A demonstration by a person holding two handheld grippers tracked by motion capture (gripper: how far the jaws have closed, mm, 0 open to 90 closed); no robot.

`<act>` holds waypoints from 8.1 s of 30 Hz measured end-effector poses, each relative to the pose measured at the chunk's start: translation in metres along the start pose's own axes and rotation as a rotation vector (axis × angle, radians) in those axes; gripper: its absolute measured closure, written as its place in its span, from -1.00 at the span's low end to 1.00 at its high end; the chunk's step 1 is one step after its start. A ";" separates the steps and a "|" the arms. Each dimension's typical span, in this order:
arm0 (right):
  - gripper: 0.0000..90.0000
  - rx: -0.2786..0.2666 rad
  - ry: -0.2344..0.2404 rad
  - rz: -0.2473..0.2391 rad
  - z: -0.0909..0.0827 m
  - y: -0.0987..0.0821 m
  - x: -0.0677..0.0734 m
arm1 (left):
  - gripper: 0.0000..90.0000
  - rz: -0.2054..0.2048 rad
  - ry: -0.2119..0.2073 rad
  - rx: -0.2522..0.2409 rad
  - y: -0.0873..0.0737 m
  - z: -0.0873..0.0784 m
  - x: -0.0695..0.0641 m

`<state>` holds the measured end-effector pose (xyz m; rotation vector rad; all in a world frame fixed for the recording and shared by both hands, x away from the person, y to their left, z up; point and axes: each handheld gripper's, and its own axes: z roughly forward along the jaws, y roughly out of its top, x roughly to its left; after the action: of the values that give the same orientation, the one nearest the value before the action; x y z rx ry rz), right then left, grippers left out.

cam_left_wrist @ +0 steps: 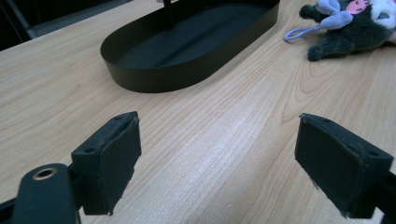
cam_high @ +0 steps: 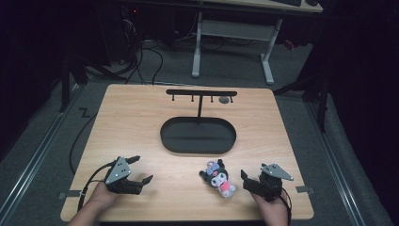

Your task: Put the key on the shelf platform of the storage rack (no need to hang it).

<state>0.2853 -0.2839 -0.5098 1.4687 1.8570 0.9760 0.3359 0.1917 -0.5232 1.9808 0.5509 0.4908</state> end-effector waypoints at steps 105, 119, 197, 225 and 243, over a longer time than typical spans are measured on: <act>-0.67 0.588 0.116 -0.204 -0.015 0.062 0.031 | -0.66 0.010 0.002 0.006 0.000 0.000 -0.001; -0.67 0.554 0.182 -0.245 -0.016 0.066 0.060 | -0.66 0.010 0.000 0.005 0.000 0.000 -0.001; 0.13 0.562 0.222 -0.287 0.000 0.040 0.082 | -0.66 0.012 -0.001 0.006 0.000 0.000 -0.001; 0.12 0.491 0.176 -0.238 -0.007 0.070 0.066 | -0.66 0.011 -0.001 0.005 0.000 0.000 -0.001; 0.12 0.468 0.155 -0.206 0.005 0.085 0.055 | -0.66 0.012 -0.002 0.002 -0.001 -0.001 -0.002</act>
<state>0.3235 -0.2181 -0.4427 1.4427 2.4151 0.5933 0.3338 0.1921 -0.5234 1.9873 0.5386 0.4959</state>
